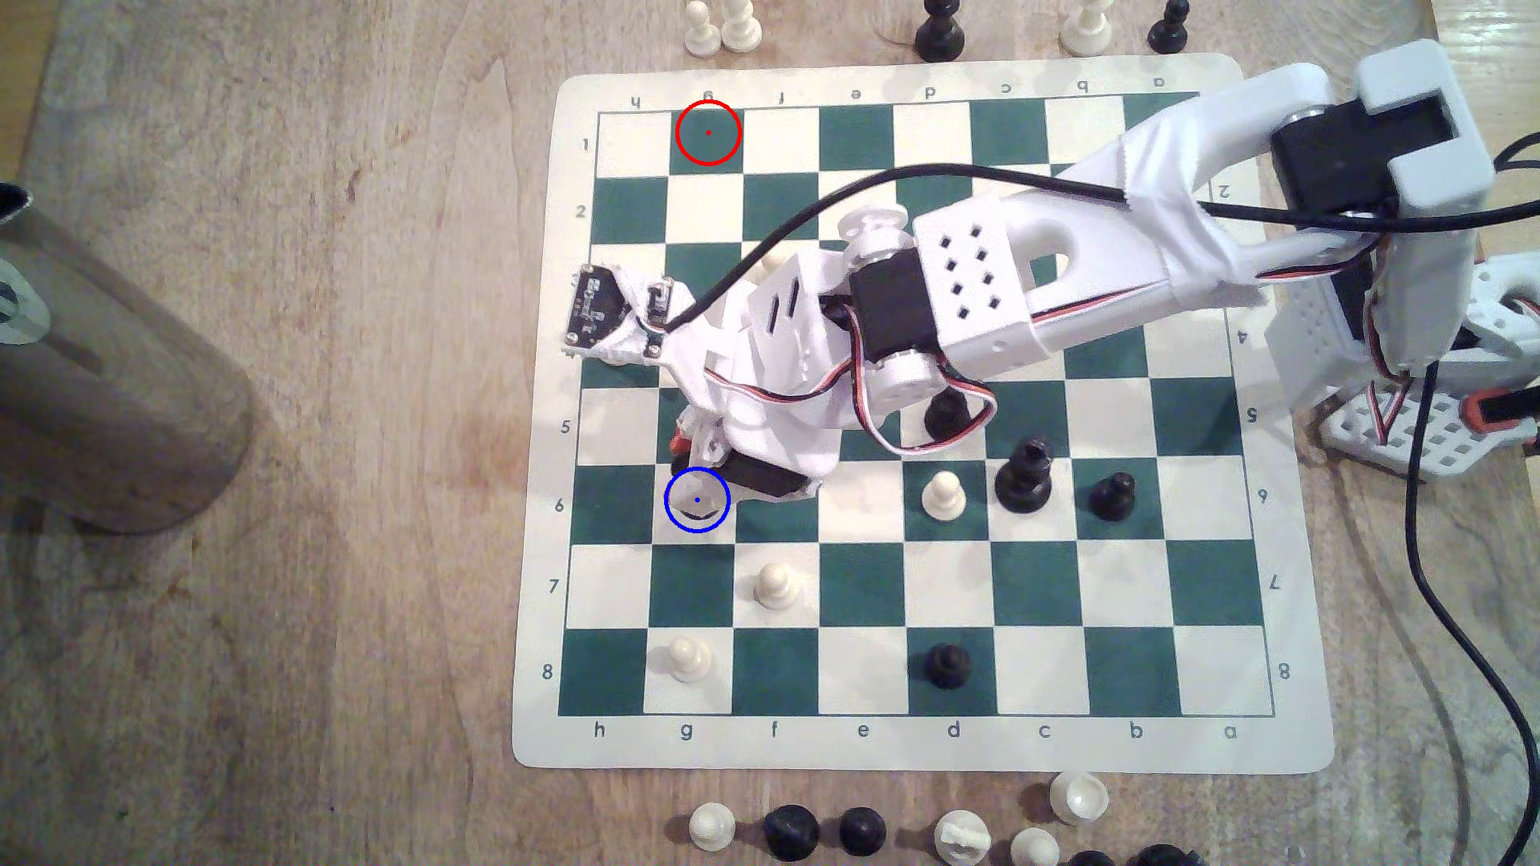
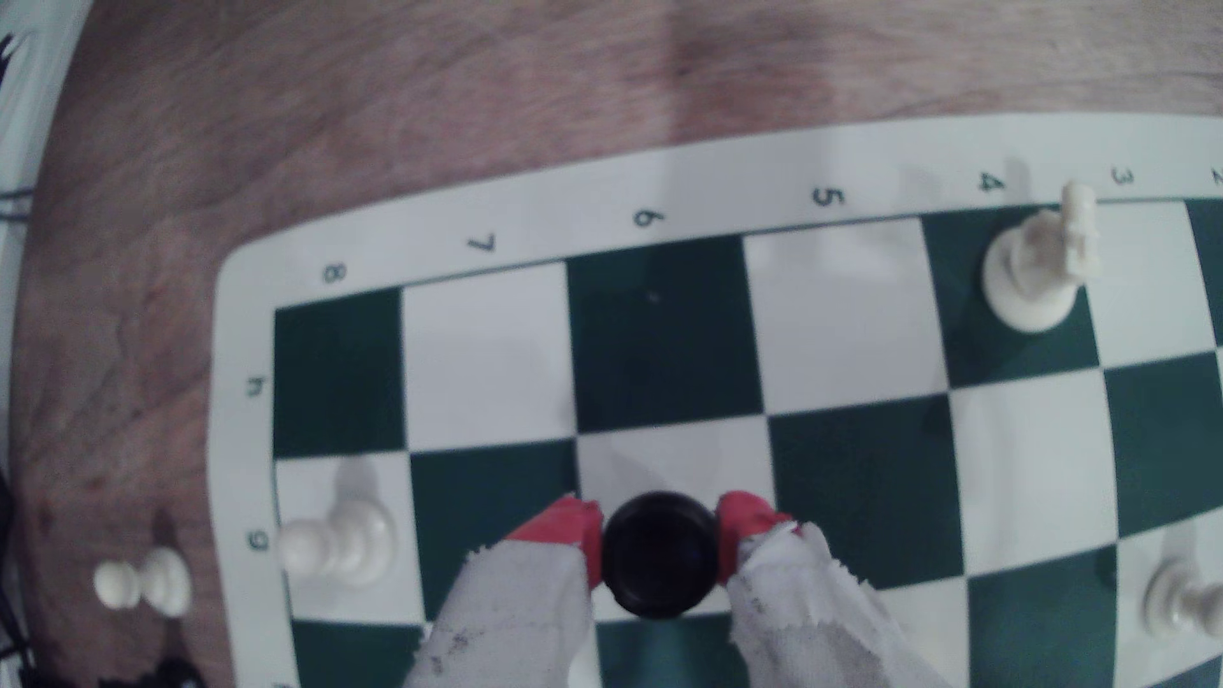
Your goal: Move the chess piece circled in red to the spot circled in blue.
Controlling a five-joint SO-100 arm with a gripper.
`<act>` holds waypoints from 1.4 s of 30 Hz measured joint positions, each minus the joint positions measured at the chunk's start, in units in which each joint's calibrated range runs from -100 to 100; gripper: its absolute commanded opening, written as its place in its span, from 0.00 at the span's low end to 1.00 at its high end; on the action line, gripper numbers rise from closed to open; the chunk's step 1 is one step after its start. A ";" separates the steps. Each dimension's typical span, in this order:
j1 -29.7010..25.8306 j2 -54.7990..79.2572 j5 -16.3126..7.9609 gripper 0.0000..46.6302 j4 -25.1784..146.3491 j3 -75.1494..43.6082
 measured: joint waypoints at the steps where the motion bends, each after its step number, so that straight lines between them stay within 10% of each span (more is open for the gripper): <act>1: -0.15 0.42 0.00 0.01 -0.16 0.00; 35: 0.29 4.36 0.39 0.01 -4.54 0.00; 42: 0.29 4.36 0.68 0.30 -4.62 0.00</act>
